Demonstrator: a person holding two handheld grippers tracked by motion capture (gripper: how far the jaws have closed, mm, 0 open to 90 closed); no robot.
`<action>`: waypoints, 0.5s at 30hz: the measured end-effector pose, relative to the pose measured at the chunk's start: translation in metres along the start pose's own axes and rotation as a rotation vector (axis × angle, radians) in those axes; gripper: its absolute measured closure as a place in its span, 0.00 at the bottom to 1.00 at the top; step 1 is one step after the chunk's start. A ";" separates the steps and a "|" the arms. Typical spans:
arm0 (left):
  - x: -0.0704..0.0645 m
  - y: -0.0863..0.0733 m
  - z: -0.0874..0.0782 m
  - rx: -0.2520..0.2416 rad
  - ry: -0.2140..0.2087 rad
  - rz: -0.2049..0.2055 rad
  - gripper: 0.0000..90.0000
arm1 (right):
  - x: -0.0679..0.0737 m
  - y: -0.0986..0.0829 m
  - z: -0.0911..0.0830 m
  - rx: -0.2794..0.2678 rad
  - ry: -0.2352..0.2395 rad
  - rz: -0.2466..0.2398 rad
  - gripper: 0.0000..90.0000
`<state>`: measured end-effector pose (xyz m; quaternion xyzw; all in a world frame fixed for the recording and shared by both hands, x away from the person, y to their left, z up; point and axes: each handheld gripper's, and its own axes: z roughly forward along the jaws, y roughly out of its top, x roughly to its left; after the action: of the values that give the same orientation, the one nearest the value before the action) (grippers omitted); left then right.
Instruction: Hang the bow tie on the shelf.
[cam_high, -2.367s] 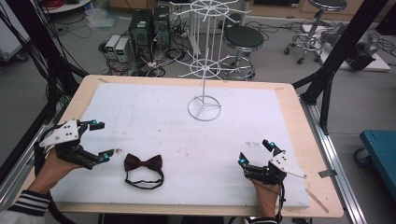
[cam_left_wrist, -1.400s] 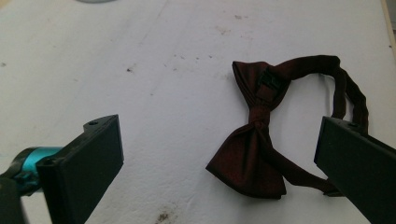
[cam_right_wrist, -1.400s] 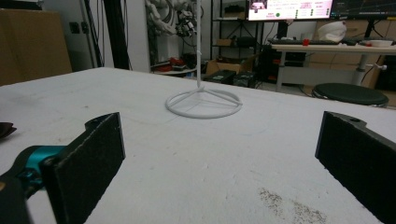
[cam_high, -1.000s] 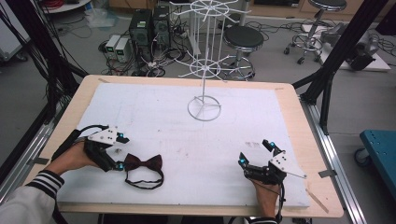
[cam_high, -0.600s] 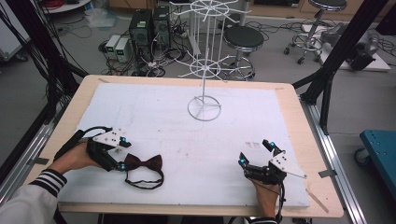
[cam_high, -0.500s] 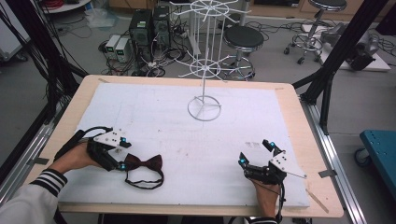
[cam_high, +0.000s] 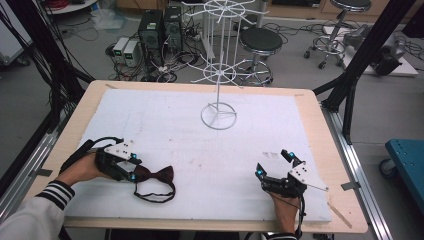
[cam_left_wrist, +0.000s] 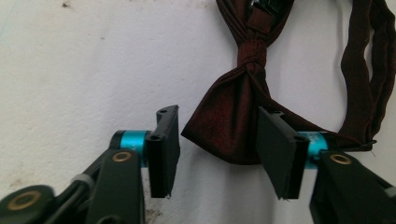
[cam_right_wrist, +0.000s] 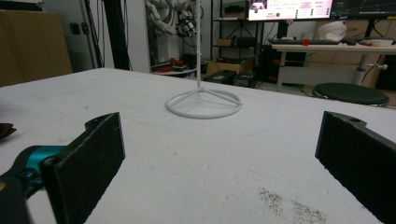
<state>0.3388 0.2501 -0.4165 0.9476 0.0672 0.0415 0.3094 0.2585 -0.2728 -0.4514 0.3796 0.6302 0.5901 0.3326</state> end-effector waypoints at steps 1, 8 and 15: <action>-0.001 0.000 0.000 0.005 -0.005 -0.007 0.61 | 0.000 0.000 0.000 0.000 0.000 0.003 0.01; -0.005 0.005 0.003 0.057 0.012 -0.035 0.91 | 0.000 0.000 0.000 0.000 0.000 0.002 0.01; -0.006 0.007 0.002 0.068 0.023 -0.034 0.93 | 0.000 0.000 0.000 -0.002 0.001 -0.005 0.01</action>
<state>0.3334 0.2422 -0.4143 0.9558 0.0881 0.0451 0.2768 0.2587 -0.2729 -0.4514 0.3774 0.6308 0.5898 0.3344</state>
